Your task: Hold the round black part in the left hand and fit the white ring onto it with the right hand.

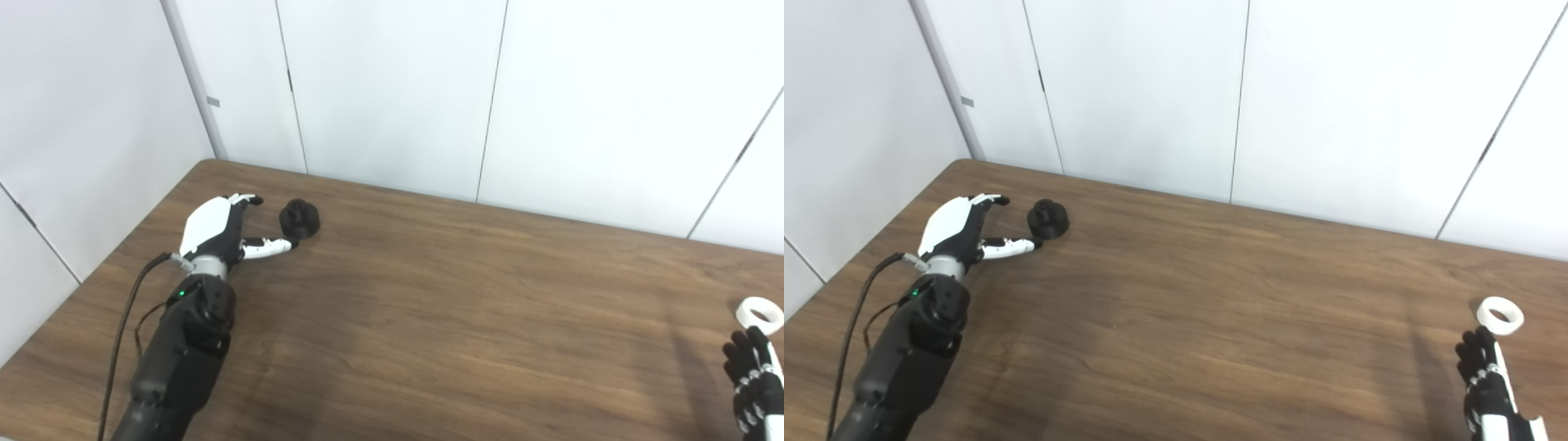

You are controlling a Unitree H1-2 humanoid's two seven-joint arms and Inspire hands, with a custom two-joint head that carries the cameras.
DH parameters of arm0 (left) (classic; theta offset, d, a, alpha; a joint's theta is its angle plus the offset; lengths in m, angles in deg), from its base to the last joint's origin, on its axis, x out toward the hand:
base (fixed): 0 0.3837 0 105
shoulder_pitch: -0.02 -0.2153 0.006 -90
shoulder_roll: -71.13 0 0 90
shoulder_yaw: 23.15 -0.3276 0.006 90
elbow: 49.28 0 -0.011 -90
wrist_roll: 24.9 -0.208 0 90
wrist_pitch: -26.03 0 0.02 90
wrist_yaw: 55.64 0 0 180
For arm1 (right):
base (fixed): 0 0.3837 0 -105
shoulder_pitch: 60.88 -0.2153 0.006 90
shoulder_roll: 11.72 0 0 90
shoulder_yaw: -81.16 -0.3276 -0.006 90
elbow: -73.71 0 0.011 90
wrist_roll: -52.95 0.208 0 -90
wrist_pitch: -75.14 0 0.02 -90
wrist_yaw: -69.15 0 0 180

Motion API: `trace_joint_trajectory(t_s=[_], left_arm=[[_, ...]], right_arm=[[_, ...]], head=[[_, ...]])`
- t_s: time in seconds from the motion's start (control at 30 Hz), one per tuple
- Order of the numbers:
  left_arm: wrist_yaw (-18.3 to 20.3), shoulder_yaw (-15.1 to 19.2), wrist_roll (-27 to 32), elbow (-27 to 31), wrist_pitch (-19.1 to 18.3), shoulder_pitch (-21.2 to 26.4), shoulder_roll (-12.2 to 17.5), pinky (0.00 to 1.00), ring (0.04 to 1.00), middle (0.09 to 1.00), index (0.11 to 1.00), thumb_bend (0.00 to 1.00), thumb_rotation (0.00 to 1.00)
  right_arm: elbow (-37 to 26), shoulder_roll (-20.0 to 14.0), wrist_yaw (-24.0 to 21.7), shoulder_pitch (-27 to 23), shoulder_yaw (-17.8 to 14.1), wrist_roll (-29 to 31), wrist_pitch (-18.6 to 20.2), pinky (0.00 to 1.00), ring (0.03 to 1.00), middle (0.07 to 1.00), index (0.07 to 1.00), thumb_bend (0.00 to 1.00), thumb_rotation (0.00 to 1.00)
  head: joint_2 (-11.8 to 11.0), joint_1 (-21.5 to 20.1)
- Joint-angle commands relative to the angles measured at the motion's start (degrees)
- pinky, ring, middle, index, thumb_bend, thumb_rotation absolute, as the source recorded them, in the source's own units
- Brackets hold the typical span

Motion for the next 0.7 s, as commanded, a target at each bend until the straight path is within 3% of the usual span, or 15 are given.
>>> trace_joint_trajectory(t_s=[0.0, 0.67], left_arm=[[-1.8, -0.5, 0.4, -0.7, 2.2, 3.6, 2.4, 1.00, 1.000, 0.952, 0.840, 0.91, 0.40], [-3.4, -6.1, 3.8, -17.6, 2.0, 14.5, 3.2, 1.00, 0.999, 0.941, 0.840, 0.99, 0.36]], right_arm=[[4.4, 1.7, 0.4, 3.7, 0.8, 0.3, 0.1, 1.00, 0.969, 0.982, 0.999, 0.49, 1.00], [2.9, 2.0, 1.3, 4.5, 0.9, -1.2, 0.9, 0.99, 0.954, 0.965, 0.986, 0.52, 1.00]], head=[[0.1, -0.1], [0.3, -1.2]])
